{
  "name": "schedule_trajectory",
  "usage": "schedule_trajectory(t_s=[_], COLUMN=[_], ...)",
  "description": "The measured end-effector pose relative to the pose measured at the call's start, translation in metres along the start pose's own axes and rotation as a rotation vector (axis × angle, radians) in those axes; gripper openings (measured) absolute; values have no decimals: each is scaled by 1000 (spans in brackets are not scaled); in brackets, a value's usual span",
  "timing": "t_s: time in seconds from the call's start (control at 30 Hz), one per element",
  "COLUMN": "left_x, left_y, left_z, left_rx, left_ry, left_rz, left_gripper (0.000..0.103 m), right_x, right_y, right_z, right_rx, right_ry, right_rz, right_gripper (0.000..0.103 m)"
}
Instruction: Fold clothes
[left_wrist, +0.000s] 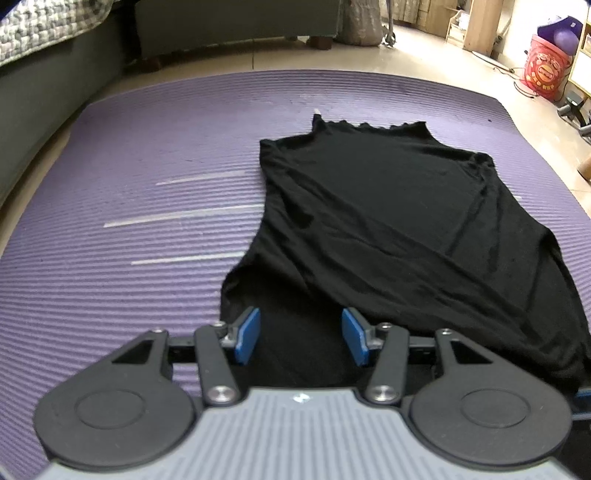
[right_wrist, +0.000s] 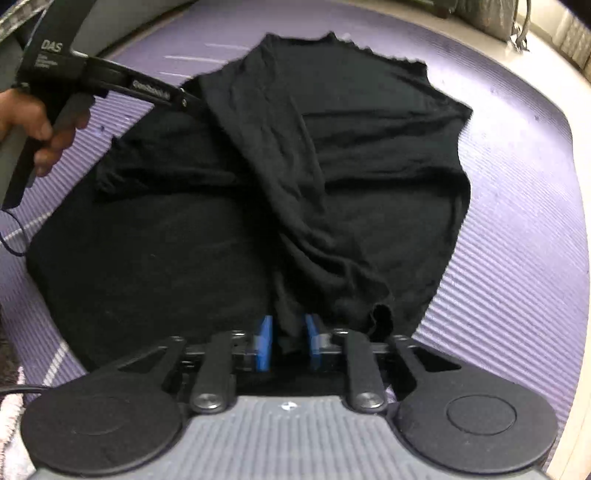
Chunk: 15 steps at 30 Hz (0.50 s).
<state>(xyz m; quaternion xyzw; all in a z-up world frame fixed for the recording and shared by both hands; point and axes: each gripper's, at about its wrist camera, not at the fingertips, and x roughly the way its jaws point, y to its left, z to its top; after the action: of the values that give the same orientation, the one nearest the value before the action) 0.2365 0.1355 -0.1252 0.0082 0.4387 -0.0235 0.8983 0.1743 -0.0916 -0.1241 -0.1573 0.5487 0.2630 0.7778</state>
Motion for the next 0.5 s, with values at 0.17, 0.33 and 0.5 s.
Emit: schedule_trajectory(t_s=[0.17,0.33,0.5], left_x=[2,2,-3], left_y=[6,9,8], left_z=[2,4,5], left_rx=[-18,-31,-30], left_ry=[-26,-34,-56], left_rz=[17,28,56], left_gripper=[54,54,54], right_x=[-35,-64,-61], right_y=[-8,-7,2], right_z=[5,7,2], right_rx=[-9,-19,-79], right_ry=[-69,-128,-60], right_rz=[52,118,191], right_gripper=[3,2,4])
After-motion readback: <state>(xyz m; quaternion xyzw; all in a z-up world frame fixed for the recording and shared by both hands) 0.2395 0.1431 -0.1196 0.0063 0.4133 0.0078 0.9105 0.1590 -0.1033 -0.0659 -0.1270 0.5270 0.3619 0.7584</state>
